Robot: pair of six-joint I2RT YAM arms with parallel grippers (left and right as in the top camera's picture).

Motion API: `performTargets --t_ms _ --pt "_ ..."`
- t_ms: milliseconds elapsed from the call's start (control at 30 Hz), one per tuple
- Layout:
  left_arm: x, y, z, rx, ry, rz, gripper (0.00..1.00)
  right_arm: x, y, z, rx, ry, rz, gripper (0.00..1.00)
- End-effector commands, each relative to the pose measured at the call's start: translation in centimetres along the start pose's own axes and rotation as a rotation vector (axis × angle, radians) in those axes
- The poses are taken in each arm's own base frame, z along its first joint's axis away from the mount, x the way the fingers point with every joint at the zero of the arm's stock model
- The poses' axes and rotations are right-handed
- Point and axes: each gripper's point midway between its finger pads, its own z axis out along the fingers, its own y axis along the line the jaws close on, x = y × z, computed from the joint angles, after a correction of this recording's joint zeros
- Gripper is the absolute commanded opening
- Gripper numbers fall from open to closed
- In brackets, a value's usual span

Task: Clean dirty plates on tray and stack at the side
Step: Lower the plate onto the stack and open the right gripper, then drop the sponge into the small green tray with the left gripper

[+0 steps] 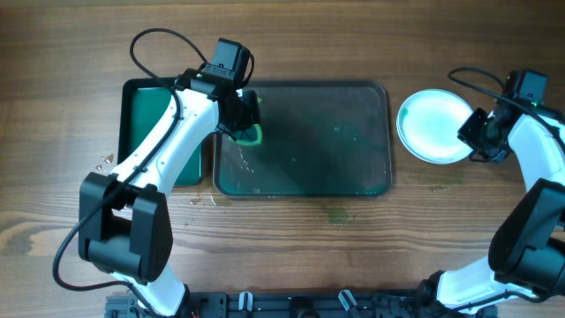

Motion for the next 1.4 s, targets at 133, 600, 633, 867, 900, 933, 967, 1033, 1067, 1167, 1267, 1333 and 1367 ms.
performTargets --t_ms 133,600,633,867,900,933,967,1033,1067,1167,1267,1333,1367 --pt "-0.1 0.2 -0.2 -0.008 -0.013 0.006 0.04 -1.4 2.6 -5.1 -0.14 -0.034 -0.011 0.57" --pt "-0.7 9.6 -2.0 -0.163 0.07 -0.029 0.04 4.7 15.5 -13.0 -0.51 -0.081 -0.503 0.61" --pt "-1.1 11.0 -2.2 -0.17 0.067 -0.049 0.04 5.2 16.1 -13.0 -0.512 -0.079 -0.523 0.62" --pt "-3.4 16.2 -1.6 -0.185 0.005 -0.091 0.15 7.5 17.9 -11.7 -0.504 -0.022 -0.591 0.64" --pt "-3.4 16.3 -1.3 -0.186 0.008 -0.093 0.19 7.5 17.9 -11.6 -0.502 -0.017 -0.591 0.64" --pt "-3.3 16.4 -1.1 -0.186 0.013 -0.093 0.22 7.6 17.9 -11.6 -0.502 -0.015 -0.591 0.64" --pt "-3.3 16.4 -0.9 -0.186 0.016 -0.094 0.32 7.6 17.8 -11.6 -0.5 -0.012 -0.591 0.64" --pt "-3.2 16.3 -0.8 -0.187 0.019 -0.093 0.5 7.7 17.8 -11.5 -0.499 -0.008 -0.591 0.64" --pt "-3.2 16.3 -0.8 -0.187 0.02 -0.098 0.65 7.8 17.7 -11.5 -0.497 -0.005 -0.591 0.65" --pt "-3.0 16.1 -0.9 -0.176 0.025 -0.114 1.0 8.0 17.6 -11.5 -0.493 0.004 -0.592 0.67" --pt "-3.0 15.7 -2.2 -0.162 0.023 -0.139 1.0 8.2 17.3 -12.0 -0.492 0.008 -0.593 0.73" --pt "-3.6 14.5 -4.0 -0.116 -0.004 -0.134 1.0 8.3 17.1 -12.9 -0.498 -0.01 -0.608 0.8" --pt "-4.0 13.9 -4.9 -0.089 -0.025 -0.129 1.0 8.3 16.9 -13.5 -0.503 -0.023 -0.616 0.84"
